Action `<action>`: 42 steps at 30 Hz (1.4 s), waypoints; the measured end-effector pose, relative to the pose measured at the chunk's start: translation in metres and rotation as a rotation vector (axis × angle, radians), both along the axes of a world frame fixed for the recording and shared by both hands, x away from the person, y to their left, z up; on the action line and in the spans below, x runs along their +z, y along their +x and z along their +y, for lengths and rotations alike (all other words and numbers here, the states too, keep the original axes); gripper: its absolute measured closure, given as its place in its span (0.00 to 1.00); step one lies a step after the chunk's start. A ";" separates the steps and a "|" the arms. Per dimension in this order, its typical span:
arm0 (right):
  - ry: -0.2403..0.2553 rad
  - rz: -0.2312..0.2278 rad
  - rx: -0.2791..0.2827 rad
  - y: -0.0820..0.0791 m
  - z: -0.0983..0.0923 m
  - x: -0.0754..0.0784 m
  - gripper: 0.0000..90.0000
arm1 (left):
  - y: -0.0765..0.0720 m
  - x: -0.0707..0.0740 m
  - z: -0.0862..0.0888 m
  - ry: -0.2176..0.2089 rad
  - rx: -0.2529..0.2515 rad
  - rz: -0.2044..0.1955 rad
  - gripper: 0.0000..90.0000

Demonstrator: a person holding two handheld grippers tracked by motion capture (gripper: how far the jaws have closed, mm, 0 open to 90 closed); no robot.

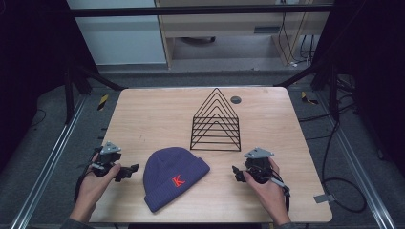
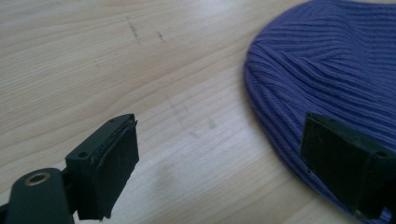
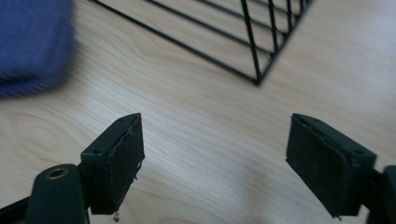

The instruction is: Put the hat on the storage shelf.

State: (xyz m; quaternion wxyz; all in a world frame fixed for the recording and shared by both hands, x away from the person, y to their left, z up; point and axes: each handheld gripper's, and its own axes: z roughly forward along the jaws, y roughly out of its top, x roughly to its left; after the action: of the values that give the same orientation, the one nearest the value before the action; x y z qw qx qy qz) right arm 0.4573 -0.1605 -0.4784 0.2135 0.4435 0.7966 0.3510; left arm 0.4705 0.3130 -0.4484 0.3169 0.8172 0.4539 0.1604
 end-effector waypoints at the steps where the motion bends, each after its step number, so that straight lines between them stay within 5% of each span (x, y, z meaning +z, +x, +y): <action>1: 0.000 0.000 0.000 0.000 0.000 0.000 0.22 | 0.000 0.000 0.000 0.000 0.000 0.000 0.12; 2: 0.004 -0.007 0.058 -0.001 0.008 0.012 0.25 | 0.000 0.003 -0.008 0.004 -0.020 0.018 0.13; 5: 0.005 -0.019 0.103 -0.001 0.016 0.021 0.33 | 0.003 0.001 -0.021 0.011 -0.034 0.045 0.15; 13: 0.001 0.002 0.181 0.003 0.038 0.021 0.40 | 0.023 -0.004 -0.042 -0.056 -0.070 0.130 0.28; 22: 0.009 0.018 0.203 0.002 0.053 0.016 0.38 | 0.043 -0.011 -0.060 0.038 -0.074 0.169 0.36; 29: 0.007 0.030 0.208 0.003 0.058 0.013 0.36 | 0.047 -0.022 -0.062 0.060 -0.087 0.213 0.42; 42: 0.018 0.014 0.207 0.002 0.060 0.018 0.34 | 0.049 -0.022 -0.067 0.051 -0.107 0.223 0.78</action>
State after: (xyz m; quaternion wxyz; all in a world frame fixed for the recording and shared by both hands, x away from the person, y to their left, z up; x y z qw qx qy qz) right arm 0.4590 -0.1009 -0.4605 0.1667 0.3629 0.8364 0.3754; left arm 0.5190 0.2459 -0.4707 0.2518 0.8606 0.4381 0.0628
